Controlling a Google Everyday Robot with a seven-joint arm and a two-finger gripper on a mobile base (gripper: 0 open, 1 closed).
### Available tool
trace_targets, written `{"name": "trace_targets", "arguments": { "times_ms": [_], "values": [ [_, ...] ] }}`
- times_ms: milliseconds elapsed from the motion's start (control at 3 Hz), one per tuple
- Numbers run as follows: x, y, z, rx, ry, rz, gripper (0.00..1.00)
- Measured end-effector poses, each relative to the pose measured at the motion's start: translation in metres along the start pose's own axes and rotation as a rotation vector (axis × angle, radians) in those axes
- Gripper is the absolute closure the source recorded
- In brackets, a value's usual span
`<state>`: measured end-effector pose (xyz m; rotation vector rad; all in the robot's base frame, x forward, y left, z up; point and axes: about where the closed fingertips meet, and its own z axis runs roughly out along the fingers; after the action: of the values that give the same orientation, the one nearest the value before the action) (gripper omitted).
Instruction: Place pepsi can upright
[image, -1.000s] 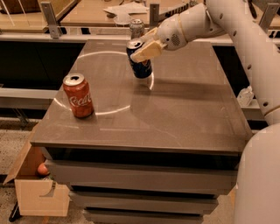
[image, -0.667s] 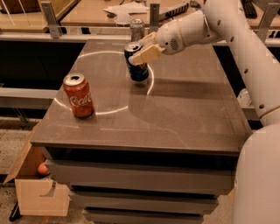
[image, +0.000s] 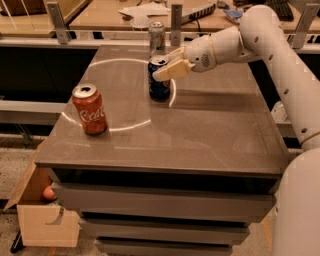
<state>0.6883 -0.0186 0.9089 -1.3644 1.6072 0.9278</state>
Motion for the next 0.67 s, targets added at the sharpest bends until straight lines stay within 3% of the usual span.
{"name": "trace_targets", "arguments": {
  "times_ms": [333,667],
  "values": [
    [0.011,-0.001,-0.011,0.023,0.020,0.021,0.00],
    [0.035,-0.014,-0.076,0.206,0.062,0.087,0.00]
  ]
}}
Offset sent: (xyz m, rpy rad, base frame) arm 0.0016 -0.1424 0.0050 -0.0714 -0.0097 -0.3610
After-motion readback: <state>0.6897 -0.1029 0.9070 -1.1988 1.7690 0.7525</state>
